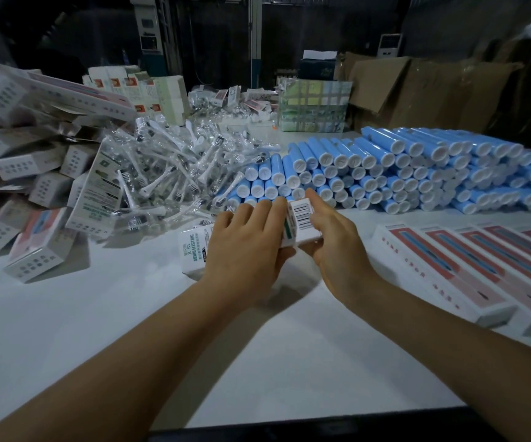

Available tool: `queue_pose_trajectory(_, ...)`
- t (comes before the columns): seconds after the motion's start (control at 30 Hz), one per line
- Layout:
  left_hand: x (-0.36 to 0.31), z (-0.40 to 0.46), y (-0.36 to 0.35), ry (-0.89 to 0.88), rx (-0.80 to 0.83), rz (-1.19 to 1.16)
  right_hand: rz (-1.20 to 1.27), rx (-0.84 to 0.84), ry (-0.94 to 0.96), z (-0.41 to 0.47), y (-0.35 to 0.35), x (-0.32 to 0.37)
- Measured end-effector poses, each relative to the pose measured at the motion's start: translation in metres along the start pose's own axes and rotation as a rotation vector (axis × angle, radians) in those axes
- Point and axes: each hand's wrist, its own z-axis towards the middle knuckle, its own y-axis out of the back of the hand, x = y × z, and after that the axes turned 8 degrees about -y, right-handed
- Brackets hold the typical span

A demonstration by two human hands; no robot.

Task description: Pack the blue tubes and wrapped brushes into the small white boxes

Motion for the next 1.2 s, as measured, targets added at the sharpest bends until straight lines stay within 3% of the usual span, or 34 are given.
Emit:
queue_pose_trajectory(0.13, 0.001, 0.001, 0.0, 0.048, 0.007, -0.008, -0.119, 0.03, 0.038, 0.0, -0.002, 0.001)
queue_pose_trajectory(0.27, 0.003, 0.002, -0.002, 0.108, 0.016, -0.015, -0.227, -0.147, 0.087, 0.0, -0.002, -0.005)
queue_pose_trajectory(0.5, 0.001, 0.002, -0.004, 0.113, 0.026, 0.009, -0.571, -0.248, 0.292, -0.004, -0.006, -0.013)
queue_pose_trajectory(0.6, 0.003, 0.002, -0.003, 0.118, 0.035, -0.002, -0.548, -0.21, 0.288, -0.005, -0.003, -0.012)
queue_pose_trajectory(0.77, 0.006, 0.004, -0.003, 0.137, 0.034, -0.002, -0.277, -0.076, 0.114, 0.0, -0.007, -0.009)
queue_pose_trajectory(0.97, 0.011, 0.011, -0.002, 0.177, 0.021, -0.049, -0.277, 0.048, 0.135, 0.0, -0.005, -0.006)
queue_pose_trajectory(1.07, 0.02, 0.019, 0.014, 0.243, -0.222, -0.397, -0.259, 0.064, 0.212, -0.002, -0.004, -0.004)
queue_pose_trajectory(1.13, 0.024, 0.023, 0.028, 0.361, -0.423, -0.952, -0.362, 0.05, 0.249, -0.005, -0.004, -0.003)
queue_pose_trajectory(1.2, 0.027, 0.026, 0.035, 0.64, -0.52, -1.513, -0.519, 0.055, 0.286, -0.007, -0.006, -0.004)
